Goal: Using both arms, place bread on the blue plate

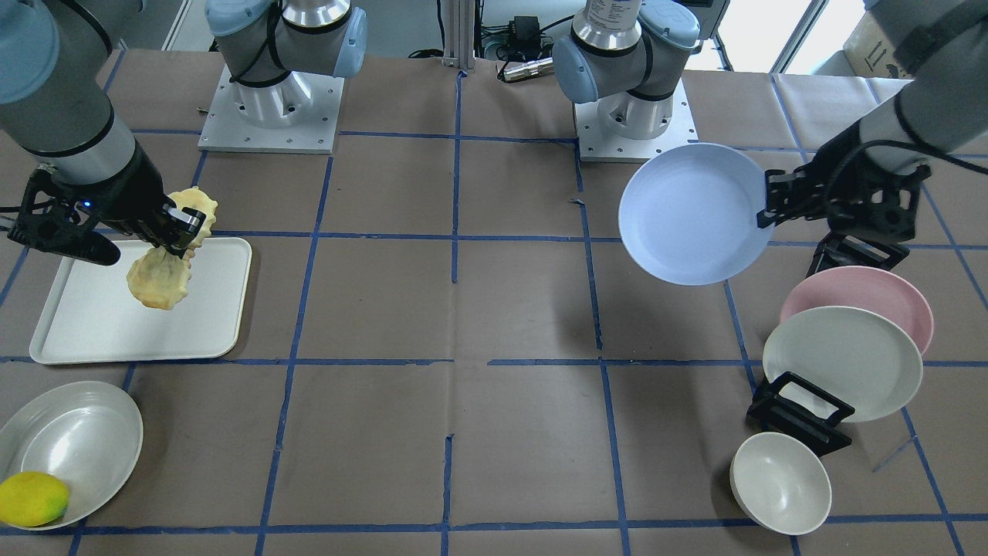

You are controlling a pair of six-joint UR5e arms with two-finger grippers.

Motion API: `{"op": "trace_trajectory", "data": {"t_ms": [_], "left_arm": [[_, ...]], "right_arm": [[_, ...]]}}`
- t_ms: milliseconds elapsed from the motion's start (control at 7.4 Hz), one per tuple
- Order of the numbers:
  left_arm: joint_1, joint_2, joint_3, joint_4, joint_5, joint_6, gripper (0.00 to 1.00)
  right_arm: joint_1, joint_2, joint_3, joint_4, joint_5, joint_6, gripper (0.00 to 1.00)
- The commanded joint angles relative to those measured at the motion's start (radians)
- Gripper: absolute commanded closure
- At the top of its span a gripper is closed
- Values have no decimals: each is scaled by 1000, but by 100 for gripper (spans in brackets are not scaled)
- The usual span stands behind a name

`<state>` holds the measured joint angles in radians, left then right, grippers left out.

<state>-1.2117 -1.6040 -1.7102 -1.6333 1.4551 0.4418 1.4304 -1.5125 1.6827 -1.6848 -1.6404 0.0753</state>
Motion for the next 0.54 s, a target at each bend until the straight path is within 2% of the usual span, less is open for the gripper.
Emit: {"op": "trace_trajectory", "data": {"t_ms": [0, 135, 270, 405], "left_arm": [[-193, -127, -2, 148, -93, -174, 87], [-260, -179, 1, 196, -143, -237, 87], [-332, -245, 15, 242, -224, -405, 87], [-394, -295, 15, 357, -226, -498, 87]], "right_arm": [[16, -3, -12, 20, 2, 23, 93], [22, -5, -20, 43, 4, 29, 93], [24, -2, -20, 43, 10, 49, 93], [22, -2, -20, 45, 10, 53, 93]]}}
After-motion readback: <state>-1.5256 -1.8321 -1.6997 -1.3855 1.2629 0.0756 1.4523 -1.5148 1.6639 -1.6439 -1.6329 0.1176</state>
